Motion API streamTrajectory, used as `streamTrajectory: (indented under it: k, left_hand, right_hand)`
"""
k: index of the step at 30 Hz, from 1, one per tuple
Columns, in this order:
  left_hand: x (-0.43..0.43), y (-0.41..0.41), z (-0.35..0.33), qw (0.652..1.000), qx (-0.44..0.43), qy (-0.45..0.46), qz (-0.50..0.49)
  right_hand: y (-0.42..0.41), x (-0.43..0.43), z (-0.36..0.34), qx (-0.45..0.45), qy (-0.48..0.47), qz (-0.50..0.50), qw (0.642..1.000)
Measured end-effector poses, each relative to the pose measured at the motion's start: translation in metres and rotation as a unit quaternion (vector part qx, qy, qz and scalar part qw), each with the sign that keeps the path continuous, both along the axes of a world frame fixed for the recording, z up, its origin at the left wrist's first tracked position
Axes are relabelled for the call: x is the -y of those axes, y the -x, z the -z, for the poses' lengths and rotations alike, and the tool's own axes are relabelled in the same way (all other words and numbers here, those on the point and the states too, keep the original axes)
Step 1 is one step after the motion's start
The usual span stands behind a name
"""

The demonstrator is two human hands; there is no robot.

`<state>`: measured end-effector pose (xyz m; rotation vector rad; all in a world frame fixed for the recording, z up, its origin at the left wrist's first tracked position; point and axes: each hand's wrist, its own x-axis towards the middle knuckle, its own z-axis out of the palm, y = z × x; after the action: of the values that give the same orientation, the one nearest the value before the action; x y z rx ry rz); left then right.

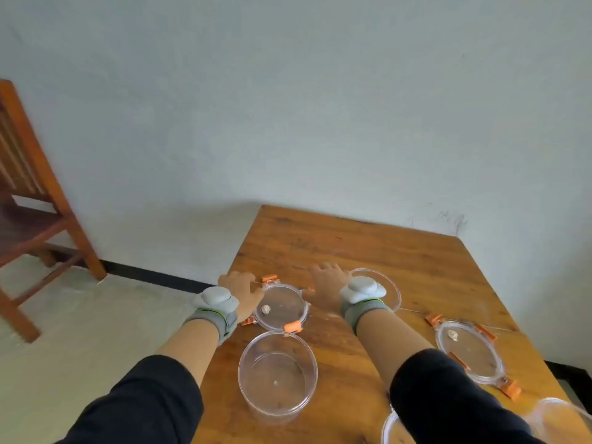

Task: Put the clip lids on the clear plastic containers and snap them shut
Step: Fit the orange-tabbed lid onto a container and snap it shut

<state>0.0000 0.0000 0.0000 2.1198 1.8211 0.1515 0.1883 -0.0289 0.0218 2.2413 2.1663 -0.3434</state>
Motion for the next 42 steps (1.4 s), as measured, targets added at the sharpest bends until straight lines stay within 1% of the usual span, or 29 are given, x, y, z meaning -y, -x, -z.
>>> streamTrajectory:
  k: [4,6,10,13,17,20,22,24,27,32,35,38,40,41,42]
  left_hand:
    - [0.000,0.014,0.013,0.998,-0.016,0.040,-0.049]
    - [-0.001,0.013,0.016,0.996,-0.013,0.070,-0.050]
    - [-0.010,0.008,0.020,0.993,-0.022,0.108,-0.039]
    - [-0.013,-0.003,0.021,0.990,-0.024,0.133,-0.029]
    - [-0.022,-0.009,0.027,0.985,-0.029,0.156,-0.064]
    - [-0.024,-0.010,0.028,0.980,-0.025,0.177,-0.082]
    - [-0.028,-0.010,0.030,0.978,-0.024,0.191,-0.083]
    - [-0.030,-0.010,0.031,0.976,-0.023,0.198,-0.086]
    - [-0.032,-0.010,0.034,0.976,-0.015,0.199,-0.086]
    - [-0.031,-0.010,0.033,0.977,-0.011,0.196,-0.077]
    - [-0.028,-0.013,0.028,0.981,-0.003,0.178,-0.074]
    - [-0.024,-0.017,0.026,0.986,0.033,0.131,-0.092]
    - [-0.021,-0.019,0.023,0.985,0.055,0.131,-0.098]
    - [-0.017,-0.021,0.018,0.980,0.096,0.138,-0.109]
    - [-0.015,-0.022,0.015,0.961,0.183,0.155,-0.133]
  right_hand:
    - [0.016,-0.007,0.021,-0.020,0.061,0.026,0.998]
    - [0.019,-0.010,0.029,-0.019,0.076,0.057,0.995]
    - [0.019,-0.020,0.044,-0.044,0.096,0.129,0.986]
    - [0.027,-0.026,0.046,-0.072,0.078,0.171,0.980]
    - [0.025,-0.033,0.049,-0.131,0.077,0.270,0.951]
    - [0.017,-0.036,0.053,-0.199,0.095,0.302,0.927]
    - [0.011,-0.042,0.062,-0.227,0.086,0.315,0.918]
    - [0.007,-0.046,0.066,-0.245,0.084,0.314,0.913]
    - [0.010,-0.042,0.052,-0.282,0.098,0.289,0.910]
    - [0.001,-0.046,0.049,-0.286,0.109,0.269,0.913]
    - [-0.003,-0.049,0.042,-0.334,0.115,0.257,0.899]
    - [-0.004,-0.047,0.025,-0.354,0.060,0.243,0.901]
    - [-0.004,-0.041,0.009,-0.333,-0.001,0.205,0.920]
    - [-0.005,-0.035,0.000,-0.319,-0.038,0.175,0.931]
    - [-0.004,-0.027,-0.009,-0.306,-0.078,0.141,0.938]
